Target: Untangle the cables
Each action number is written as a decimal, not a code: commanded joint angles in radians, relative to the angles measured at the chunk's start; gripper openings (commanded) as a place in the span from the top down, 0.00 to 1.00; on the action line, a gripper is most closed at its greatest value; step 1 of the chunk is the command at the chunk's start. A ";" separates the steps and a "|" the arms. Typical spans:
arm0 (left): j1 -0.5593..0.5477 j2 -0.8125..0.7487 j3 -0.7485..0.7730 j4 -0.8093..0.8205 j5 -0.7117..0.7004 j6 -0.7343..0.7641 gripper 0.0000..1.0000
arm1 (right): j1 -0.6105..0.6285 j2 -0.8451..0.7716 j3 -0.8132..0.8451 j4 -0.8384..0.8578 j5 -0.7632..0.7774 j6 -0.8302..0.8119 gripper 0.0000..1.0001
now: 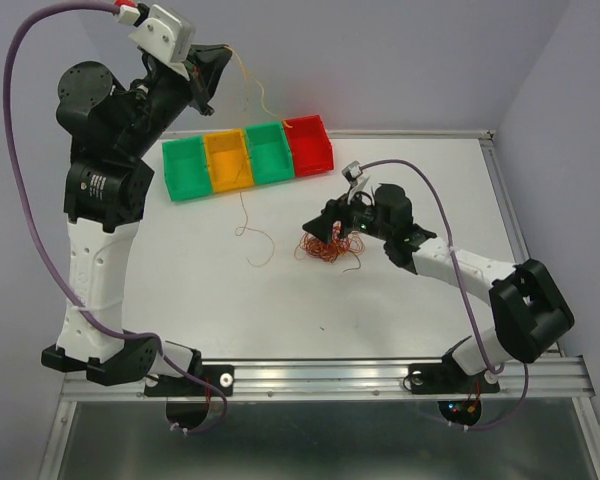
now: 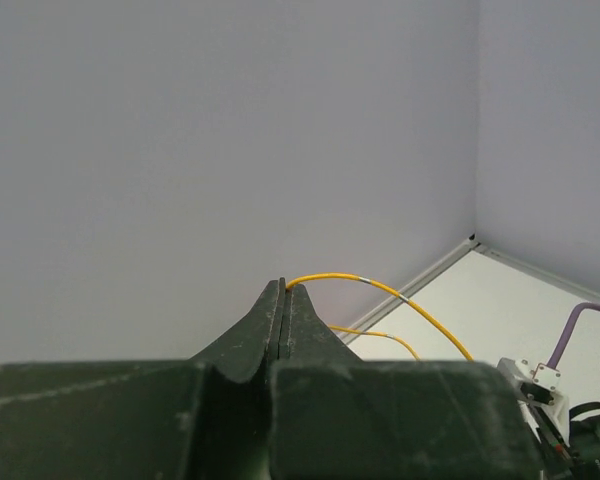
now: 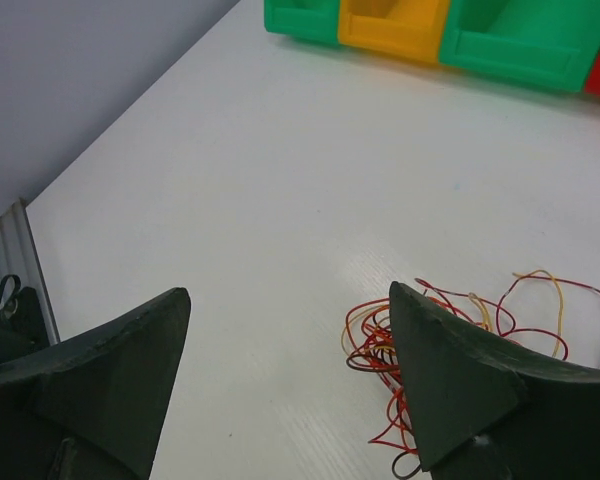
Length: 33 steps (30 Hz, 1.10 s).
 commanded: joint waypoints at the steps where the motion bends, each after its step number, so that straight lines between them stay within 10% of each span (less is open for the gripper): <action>1: -0.001 -0.048 -0.018 0.062 0.003 -0.012 1.00 | 0.009 -0.001 0.051 0.079 -0.051 -0.004 0.13; 21: 0.004 -0.103 -0.378 0.195 -0.088 0.056 1.00 | 0.024 0.025 0.274 0.107 -0.156 -0.007 0.00; 33: 0.272 0.044 -0.449 0.350 -0.051 0.091 1.00 | 0.024 -0.041 0.139 0.136 0.052 0.070 0.00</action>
